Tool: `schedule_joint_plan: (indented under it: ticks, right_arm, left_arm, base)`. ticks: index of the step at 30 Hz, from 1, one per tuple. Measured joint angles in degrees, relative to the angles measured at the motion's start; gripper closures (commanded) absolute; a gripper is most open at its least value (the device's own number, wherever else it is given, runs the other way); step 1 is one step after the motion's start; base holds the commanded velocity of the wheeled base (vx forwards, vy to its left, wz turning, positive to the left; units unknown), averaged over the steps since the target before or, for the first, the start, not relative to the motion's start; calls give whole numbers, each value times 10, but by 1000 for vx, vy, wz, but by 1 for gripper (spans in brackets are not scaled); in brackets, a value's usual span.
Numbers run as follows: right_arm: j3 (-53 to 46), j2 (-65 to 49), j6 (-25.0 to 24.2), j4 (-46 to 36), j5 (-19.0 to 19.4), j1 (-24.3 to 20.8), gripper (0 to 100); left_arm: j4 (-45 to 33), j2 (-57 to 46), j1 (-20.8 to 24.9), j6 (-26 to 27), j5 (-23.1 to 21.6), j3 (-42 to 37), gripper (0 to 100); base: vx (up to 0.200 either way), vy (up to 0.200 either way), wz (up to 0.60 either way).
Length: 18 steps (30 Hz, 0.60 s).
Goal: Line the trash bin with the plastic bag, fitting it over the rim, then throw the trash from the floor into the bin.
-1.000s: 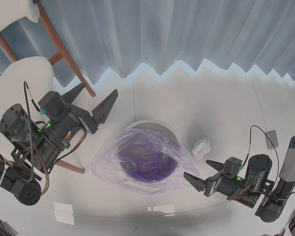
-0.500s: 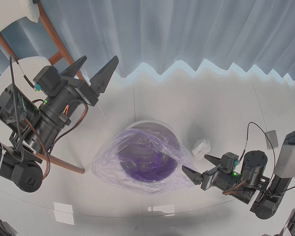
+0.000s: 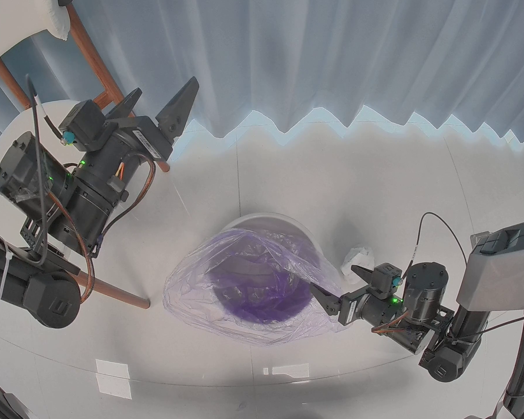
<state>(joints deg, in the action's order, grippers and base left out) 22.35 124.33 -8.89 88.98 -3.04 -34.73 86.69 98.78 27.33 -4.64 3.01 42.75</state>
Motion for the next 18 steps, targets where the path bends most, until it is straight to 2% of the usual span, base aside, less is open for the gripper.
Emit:
schedule_joint_plan:
  ticks: [4, 15, 16, 18]
  right_arm:
    - [32, 14, 12, 0, -1, -10, 0]
    - [64, 49, 18, 0, -1, -29, 0]
    - [66, 52, 18, 0, 0, -30, 100]
    - [71, 57, 16, 0, 0, -30, 100]
  left_arm:
    - [-1, 11, 0, -3, 1, -4, 0]
    - [4, 22, 0, -7, -30, -6, 0]
    - [5, 23, 0, -10, -34, -1, 0]
    - [5, 26, 0, -25, -41, 7, 0]
  base:
    - [0, 0, 0]
    - [0, 0, 0]
    - [0, 0, 0]
    - [0, 0, 0]
